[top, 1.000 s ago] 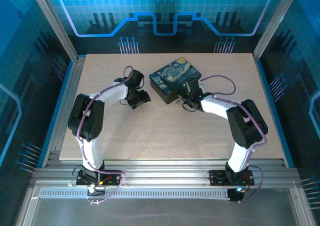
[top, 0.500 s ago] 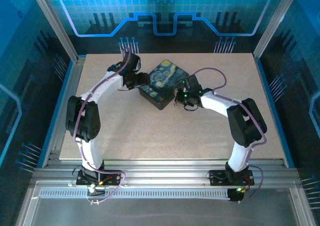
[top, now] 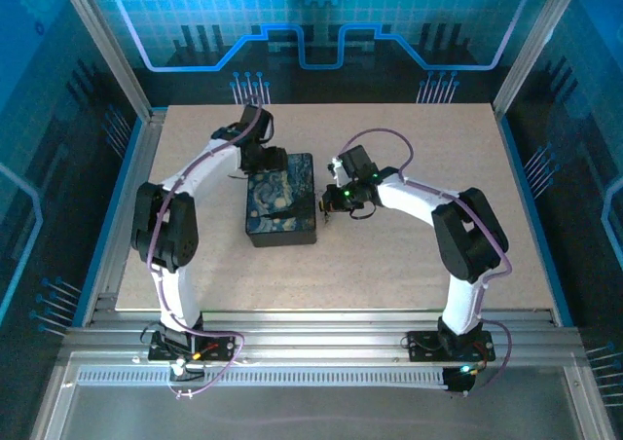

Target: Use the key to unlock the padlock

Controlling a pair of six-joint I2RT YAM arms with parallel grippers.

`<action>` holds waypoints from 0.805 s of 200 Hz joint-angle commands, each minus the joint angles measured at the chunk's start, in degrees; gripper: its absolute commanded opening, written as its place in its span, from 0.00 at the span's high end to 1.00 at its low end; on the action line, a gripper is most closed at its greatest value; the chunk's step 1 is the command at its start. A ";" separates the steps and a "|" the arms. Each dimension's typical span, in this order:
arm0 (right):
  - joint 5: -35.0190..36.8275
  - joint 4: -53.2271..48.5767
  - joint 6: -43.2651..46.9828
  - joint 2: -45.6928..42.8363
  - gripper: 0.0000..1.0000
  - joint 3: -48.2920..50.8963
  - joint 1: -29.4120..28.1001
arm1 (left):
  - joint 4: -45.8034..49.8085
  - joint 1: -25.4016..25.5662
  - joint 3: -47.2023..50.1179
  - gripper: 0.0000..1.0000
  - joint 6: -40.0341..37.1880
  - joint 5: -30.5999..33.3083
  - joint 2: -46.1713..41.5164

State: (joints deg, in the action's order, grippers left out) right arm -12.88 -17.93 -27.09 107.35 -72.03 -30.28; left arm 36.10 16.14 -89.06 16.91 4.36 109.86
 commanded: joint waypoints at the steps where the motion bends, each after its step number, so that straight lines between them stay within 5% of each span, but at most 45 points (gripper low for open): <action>1: 1.85 -0.56 1.53 1.34 0.98 -3.94 0.45 | 1.80 0.58 3.20 0.35 0.05 6.18 -2.71; 75: 6.57 2.37 -6.19 4.58 0.96 -7.37 0.97 | 0.40 2.54 7.90 0.37 1.37 5.27 -0.51; 161: -5.20 4.27 -6.08 11.23 0.88 -15.49 2.48 | -4.89 2.20 10.36 0.45 -0.42 2.02 2.28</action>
State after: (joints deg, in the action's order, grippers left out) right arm -11.27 -20.14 -32.56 116.88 -83.55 -28.80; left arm 28.86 17.69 -82.04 16.71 13.74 108.29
